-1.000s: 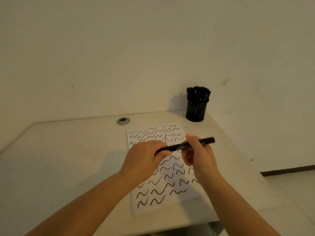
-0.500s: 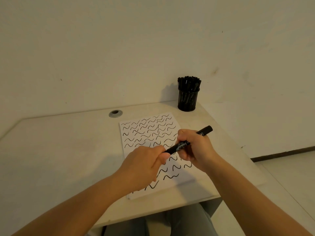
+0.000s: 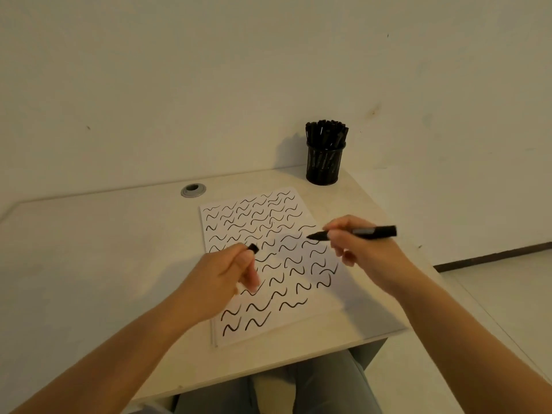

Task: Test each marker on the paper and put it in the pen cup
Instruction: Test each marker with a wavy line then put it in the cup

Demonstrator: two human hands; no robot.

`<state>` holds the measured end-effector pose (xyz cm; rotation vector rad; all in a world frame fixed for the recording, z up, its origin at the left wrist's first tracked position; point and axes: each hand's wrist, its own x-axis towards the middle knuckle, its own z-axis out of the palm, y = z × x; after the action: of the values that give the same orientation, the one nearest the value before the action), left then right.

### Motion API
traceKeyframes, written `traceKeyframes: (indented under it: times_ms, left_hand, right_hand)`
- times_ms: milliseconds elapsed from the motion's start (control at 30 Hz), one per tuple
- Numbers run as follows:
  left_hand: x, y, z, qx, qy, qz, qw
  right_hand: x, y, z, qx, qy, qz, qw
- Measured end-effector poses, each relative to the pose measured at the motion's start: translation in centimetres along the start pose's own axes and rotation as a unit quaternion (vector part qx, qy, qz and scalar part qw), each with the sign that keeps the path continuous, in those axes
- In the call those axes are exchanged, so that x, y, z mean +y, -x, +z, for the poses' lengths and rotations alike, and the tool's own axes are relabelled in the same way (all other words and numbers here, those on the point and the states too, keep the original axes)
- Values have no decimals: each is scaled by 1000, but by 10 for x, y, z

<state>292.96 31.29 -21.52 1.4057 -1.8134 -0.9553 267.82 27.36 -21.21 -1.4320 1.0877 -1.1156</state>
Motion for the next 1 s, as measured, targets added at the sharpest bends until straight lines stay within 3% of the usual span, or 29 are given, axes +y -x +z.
traceKeyframes:
  times_ms: [67,133,233,333,600,933,1000]
  left_hand:
    - [5,-4,14,-2,-91,50,995]
    - [5,-8,29,-23,-161,80,983]
    - [0,-13,46,-32,-227,98,969]
    - [-5,-13,49,-23,-230,100,968]
    - [-5,-10,49,-18,-230,117,966]
    - [-7,-10,49,-12,-208,116,971]
    - [-7,-10,49,3,-194,127,973]
  right_hand:
    - [8,10,6,-4,5,9,1000]
    - [16,21,8,35,-24,10,999]
    - [30,34,13,107,31,3,994]
    - [36,41,16,135,90,-20,987]
    - [40,45,22,43,179,-44,982]
    - [36,45,3,158,252,-61,953]
    - [33,44,-2,214,214,-66,951]
